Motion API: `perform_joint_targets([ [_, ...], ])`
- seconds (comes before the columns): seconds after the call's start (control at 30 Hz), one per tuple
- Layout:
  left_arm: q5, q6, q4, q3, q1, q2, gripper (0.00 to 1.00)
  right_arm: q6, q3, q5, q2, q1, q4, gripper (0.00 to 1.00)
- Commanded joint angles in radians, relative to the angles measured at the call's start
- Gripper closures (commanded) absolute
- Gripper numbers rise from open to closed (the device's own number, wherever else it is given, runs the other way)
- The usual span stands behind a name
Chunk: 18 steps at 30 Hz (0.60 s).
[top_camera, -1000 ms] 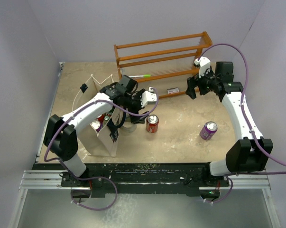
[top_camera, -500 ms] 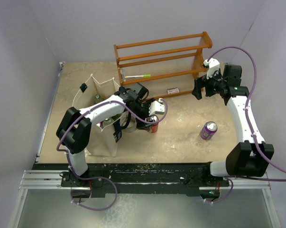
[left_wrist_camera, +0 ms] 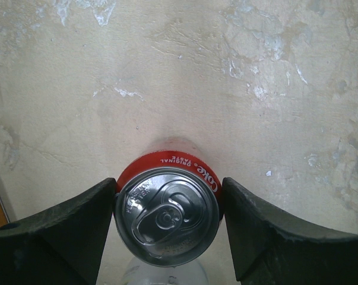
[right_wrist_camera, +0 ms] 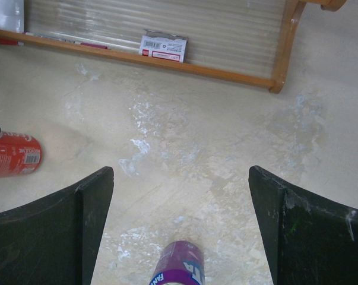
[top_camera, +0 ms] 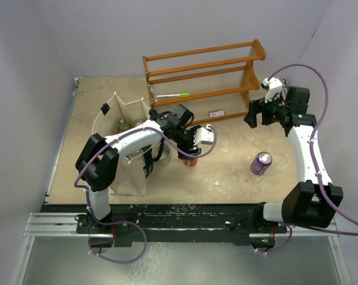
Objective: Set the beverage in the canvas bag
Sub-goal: Pick up the drink from the center of the board.
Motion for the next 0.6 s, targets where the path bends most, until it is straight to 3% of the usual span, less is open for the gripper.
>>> perform_joint_targets([
  [0.0, 0.030, -0.017, 0.017, 0.033, -0.010, 0.006, 0.29, 0.018, -0.006, -0.036, -0.032, -0.008, 0.031, 0.04],
  [0.17, 0.031, -0.016, 0.004, 0.030, -0.018, 0.015, 0.32, 0.020, -0.010, -0.038, -0.036, -0.010, 0.032, 0.05],
  [0.37, 0.014, -0.016, 0.007, 0.026, -0.028, 0.016, 0.26, 0.025, -0.014, -0.049, -0.039, -0.015, 0.033, 0.05],
  [0.57, 0.009, -0.016, 0.006, 0.024, -0.031, 0.019, 0.26, 0.026, -0.015, -0.051, -0.039, -0.018, 0.033, 0.05],
])
